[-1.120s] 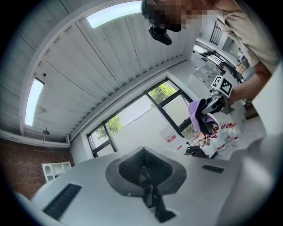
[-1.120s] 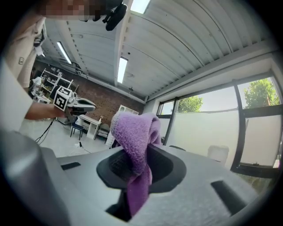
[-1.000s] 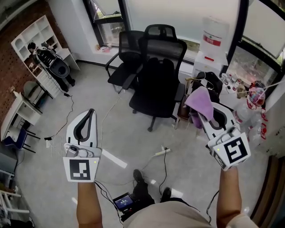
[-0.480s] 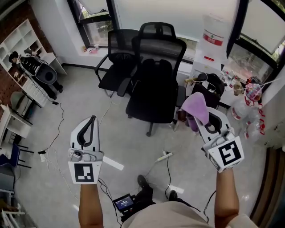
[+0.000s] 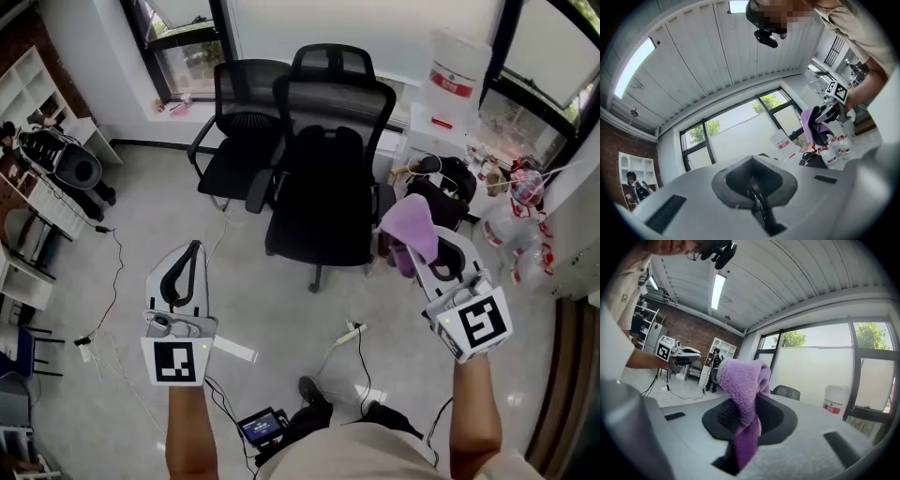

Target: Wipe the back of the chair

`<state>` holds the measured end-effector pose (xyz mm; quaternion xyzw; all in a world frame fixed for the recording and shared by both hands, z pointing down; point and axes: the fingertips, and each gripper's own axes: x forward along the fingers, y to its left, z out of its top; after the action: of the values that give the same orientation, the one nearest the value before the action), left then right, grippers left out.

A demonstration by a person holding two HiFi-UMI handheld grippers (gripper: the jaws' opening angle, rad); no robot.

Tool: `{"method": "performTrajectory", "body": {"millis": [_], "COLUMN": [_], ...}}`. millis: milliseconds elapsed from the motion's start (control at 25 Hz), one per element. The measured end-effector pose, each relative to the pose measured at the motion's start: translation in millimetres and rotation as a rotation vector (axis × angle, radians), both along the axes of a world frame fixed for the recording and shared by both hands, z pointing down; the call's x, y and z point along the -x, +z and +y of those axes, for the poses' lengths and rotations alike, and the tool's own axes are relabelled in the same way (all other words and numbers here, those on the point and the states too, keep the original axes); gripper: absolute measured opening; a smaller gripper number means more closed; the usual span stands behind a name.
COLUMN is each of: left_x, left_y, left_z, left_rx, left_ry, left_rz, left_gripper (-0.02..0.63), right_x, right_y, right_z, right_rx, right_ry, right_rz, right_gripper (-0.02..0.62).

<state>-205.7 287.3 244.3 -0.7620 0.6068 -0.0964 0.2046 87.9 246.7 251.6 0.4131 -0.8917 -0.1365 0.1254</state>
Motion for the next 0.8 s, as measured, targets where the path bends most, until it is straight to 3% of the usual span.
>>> {"method": "performTrajectory", "body": {"millis": [360, 800], "left_x": [24, 19], "left_y": [-22, -45], "left_z": [-25, -63], "left_rx": [-0.023, -0.024], "left_ry": [0.016, 0.052], "left_rz": [0.034, -0.002], "left_gripper": [0.006, 0.006], "right_x": [34, 28], "right_y": [-22, -40], "right_z": [-20, -68], "right_rx": [-0.023, -0.052], "right_ry": [0.012, 0.049], "right_rz": [0.015, -0.017], "right_gripper": [0.06, 0.06]}}
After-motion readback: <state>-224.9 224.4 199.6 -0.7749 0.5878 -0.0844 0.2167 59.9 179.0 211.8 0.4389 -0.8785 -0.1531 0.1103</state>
